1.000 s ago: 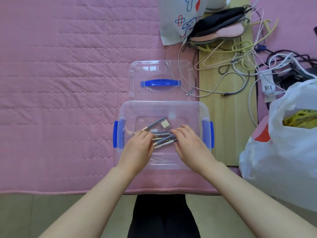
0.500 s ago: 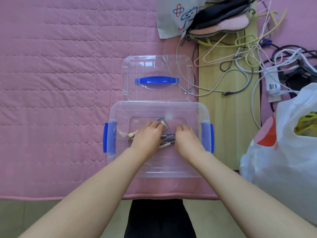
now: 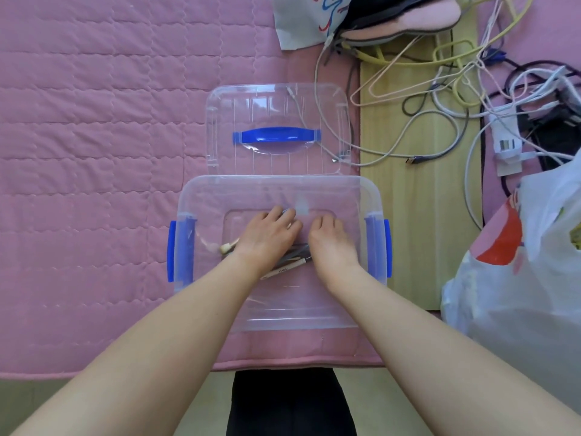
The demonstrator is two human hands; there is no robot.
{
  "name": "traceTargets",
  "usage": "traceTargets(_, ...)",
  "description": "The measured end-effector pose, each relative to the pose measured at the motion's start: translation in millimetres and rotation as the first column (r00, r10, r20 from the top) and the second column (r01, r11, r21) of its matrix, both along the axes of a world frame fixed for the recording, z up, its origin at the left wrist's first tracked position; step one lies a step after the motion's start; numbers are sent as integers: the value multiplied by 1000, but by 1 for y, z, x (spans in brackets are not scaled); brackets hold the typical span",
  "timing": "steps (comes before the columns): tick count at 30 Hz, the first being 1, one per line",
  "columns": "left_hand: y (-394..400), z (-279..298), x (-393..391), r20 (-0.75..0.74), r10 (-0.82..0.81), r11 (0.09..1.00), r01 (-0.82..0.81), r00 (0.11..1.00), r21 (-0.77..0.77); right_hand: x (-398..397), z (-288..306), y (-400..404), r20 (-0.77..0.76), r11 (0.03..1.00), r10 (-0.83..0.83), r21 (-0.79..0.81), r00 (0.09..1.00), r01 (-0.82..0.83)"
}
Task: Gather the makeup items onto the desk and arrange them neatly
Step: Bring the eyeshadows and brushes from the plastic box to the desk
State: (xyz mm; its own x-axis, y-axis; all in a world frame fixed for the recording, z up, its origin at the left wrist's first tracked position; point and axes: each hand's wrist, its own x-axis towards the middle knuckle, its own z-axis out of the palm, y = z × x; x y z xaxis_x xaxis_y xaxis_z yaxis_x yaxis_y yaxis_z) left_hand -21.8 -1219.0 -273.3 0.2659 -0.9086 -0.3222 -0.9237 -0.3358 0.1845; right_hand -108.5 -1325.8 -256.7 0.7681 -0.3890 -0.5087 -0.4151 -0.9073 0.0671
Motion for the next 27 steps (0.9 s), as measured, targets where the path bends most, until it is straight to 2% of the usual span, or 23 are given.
traceTargets(4,5,-7,0,61,-28,999,31,998,-40,5,3,0,36,999,-31,-19,999,32)
traceTargets(8,3,-7,2,105,-21,997,29,994,-77,6,0,-6,-19,993,-18,114,1000,20)
traceTargets(10,3,-2,1,52,47,994,-41,998,-101,6,4,-9,-32,992,-23,127,999,27)
traceTargets(12,5,2,-2,-129,193,965,-212,973,-152,5,6,-11,-61,986,-44,160,997,53)
traceTargets(13,5,6,-3,-253,300,925,-345,920,-158,5,7,-11,-76,981,-61,180,995,73)
traceTargets(15,8,15,-7,-481,470,807,-581,740,-105,5,7,-14,-67,971,-101,209,993,113)
traceTargets(18,11,28,-8,-682,555,652,-758,476,2,5,13,-14,-26,950,-168,264,985,169)
traceTargets(21,15,39,-8,-741,603,577,-803,296,148,4,24,-11,10,928,-219,310,976,205)
traceTargets(25,15,55,-6,-795,597,291,-896,-103,335,-2,40,-8,9,915,-204,359,979,187)
traceTargets(27,20,60,0,-756,603,174,-883,-254,435,-7,45,-5,-3,922,-154,360,988,145)
